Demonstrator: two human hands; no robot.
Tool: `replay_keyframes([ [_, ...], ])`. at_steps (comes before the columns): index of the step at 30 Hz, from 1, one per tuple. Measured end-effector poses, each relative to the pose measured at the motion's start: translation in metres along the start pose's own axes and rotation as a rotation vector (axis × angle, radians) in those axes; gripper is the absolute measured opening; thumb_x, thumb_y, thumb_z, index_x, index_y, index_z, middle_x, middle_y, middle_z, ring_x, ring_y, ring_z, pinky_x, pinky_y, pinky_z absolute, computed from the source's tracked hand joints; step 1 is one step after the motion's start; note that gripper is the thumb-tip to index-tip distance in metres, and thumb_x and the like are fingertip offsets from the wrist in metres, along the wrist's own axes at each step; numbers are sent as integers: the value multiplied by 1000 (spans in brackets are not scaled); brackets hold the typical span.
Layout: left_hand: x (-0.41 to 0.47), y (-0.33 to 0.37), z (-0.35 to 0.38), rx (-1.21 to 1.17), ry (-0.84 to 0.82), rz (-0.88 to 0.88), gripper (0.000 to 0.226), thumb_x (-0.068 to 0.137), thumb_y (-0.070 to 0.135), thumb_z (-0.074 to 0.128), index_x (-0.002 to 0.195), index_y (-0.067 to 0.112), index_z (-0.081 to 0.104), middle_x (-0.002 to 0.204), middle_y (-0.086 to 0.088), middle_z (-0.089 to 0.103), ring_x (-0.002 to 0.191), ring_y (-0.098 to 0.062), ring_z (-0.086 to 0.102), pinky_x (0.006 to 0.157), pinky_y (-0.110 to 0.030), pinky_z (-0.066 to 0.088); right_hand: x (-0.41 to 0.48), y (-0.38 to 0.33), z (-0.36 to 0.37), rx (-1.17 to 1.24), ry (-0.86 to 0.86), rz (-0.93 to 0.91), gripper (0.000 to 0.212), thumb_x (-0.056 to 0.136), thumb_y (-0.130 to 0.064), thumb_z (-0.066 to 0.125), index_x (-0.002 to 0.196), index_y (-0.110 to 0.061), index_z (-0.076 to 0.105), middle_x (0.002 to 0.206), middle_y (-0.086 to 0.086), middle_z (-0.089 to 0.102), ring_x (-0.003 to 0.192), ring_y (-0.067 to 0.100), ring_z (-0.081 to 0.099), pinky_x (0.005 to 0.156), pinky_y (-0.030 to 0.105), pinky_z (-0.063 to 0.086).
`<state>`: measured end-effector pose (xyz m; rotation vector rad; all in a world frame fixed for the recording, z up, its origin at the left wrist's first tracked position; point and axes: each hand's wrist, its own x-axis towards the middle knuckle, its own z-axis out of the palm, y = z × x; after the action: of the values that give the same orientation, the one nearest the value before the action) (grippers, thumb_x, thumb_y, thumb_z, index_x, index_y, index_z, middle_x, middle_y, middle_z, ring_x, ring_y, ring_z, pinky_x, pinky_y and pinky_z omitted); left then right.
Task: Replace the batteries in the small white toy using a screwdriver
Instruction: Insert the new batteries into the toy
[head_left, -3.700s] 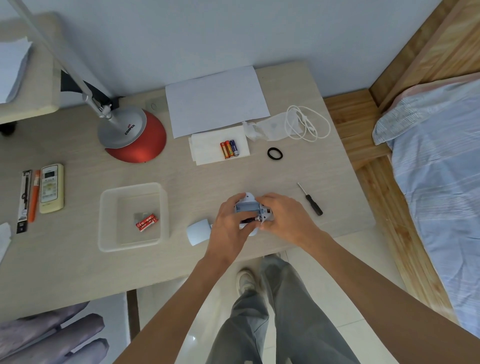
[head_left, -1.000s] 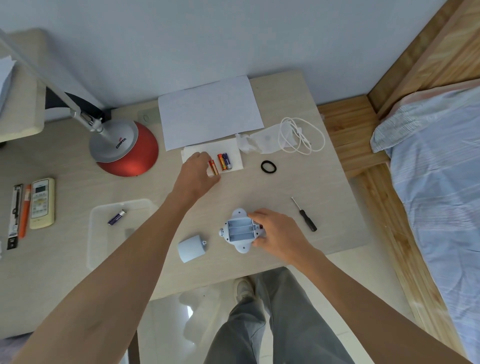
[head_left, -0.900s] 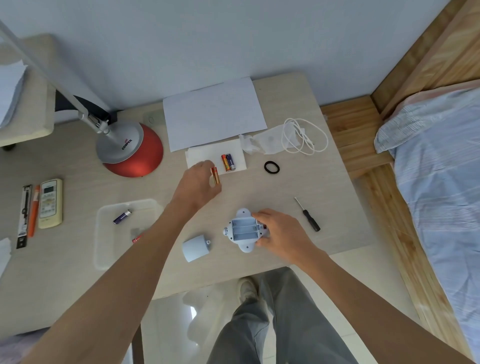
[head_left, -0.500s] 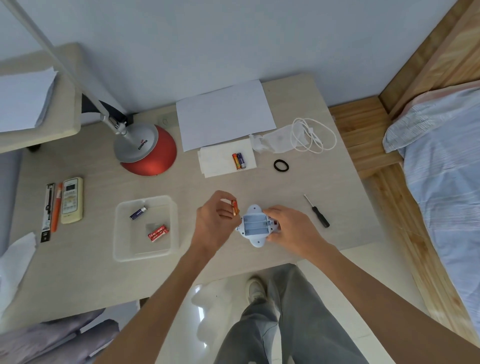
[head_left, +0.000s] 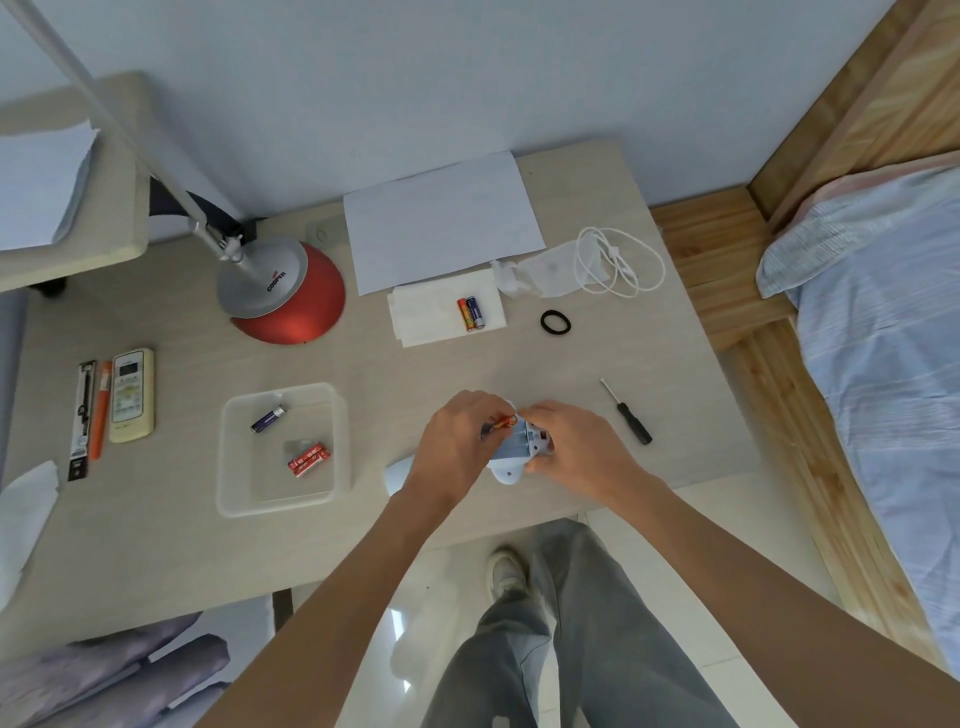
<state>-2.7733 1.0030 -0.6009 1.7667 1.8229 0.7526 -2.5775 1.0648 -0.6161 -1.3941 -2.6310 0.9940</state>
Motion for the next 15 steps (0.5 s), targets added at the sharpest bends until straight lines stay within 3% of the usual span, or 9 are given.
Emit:
replay_keyframes([
  [5, 4, -4, 3, 93, 13, 97, 11, 87, 7, 79, 93, 15, 77, 91, 2, 71, 85, -21, 59, 70, -38, 53, 1, 0, -1, -6, -1, -3, 48, 79, -38, 79, 124, -33, 67, 104, -9, 67, 82, 14, 64, 73, 36, 60],
  [15, 7, -15, 7, 168, -50, 128, 20, 91, 16, 79, 110, 23, 82, 100, 3, 65, 92, -20, 57, 66, -39, 55, 0, 1, -2, 12, 8, -29, 47, 80, -38, 80, 124, -32, 66, 103, -10, 67, 80, 11, 62, 74, 34, 59],
])
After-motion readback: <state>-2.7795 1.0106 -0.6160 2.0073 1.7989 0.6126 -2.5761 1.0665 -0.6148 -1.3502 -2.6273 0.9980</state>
